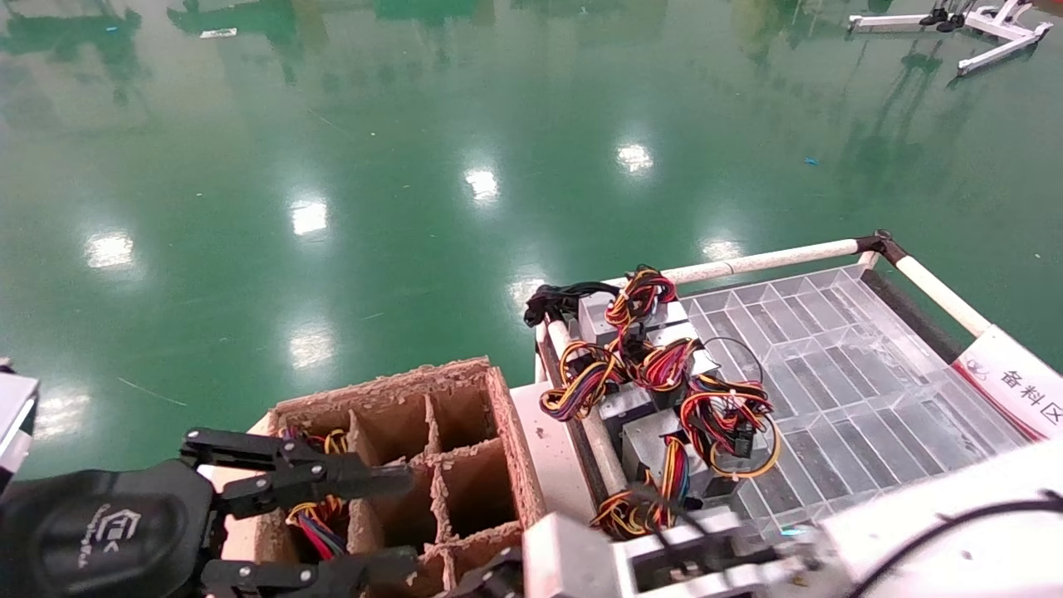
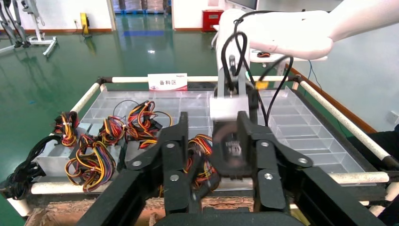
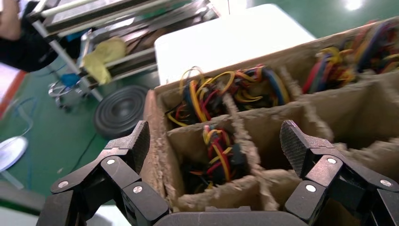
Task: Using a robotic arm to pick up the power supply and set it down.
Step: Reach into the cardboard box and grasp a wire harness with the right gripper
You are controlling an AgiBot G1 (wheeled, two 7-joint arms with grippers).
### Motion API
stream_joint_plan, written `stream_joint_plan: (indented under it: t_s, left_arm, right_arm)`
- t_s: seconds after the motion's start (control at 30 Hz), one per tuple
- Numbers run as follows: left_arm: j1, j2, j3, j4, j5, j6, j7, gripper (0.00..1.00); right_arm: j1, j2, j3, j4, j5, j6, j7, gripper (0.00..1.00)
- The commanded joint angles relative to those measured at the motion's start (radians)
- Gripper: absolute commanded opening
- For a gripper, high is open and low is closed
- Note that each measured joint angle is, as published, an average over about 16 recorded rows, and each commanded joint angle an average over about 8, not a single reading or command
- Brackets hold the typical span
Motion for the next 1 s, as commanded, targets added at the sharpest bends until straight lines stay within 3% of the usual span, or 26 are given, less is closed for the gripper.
stream_joint_plan:
  t_s: [0.03,0.13,0.2,0.57,1.0]
  left_arm:
    - [0.000,0.000,0.000,0.000,0.000,0.000,0.000,0.00]
    - [0.000,0.000,0.000,0.000,0.000,0.000,0.000,0.00]
    - [0.000,0.000,0.001,0.000,0.000,0.000,0.000,0.00]
    - [0.000,-0.001,0.001,0.000,-0.001,-0.001,0.001,0.00]
    - [0.000,-0.001,0.002,0.000,-0.002,-0.001,0.001,0.07]
  right_arm:
    - [0.020,-0.031,-0.022,-0.024,-0.024,-0.013,0.003,0.40]
    - [0.043,-0.076,-0.051,-0.067,-0.048,-0.033,-0.002,0.07]
    - [0.059,-0.103,-0.069,-0.096,-0.062,-0.045,-0.007,0.00]
    - [0.127,-0.198,-0.159,-0.250,-0.114,-0.063,-0.042,0.00]
    - [0.171,-0.225,-0.217,-0.339,-0.125,-0.058,-0.070,0.00]
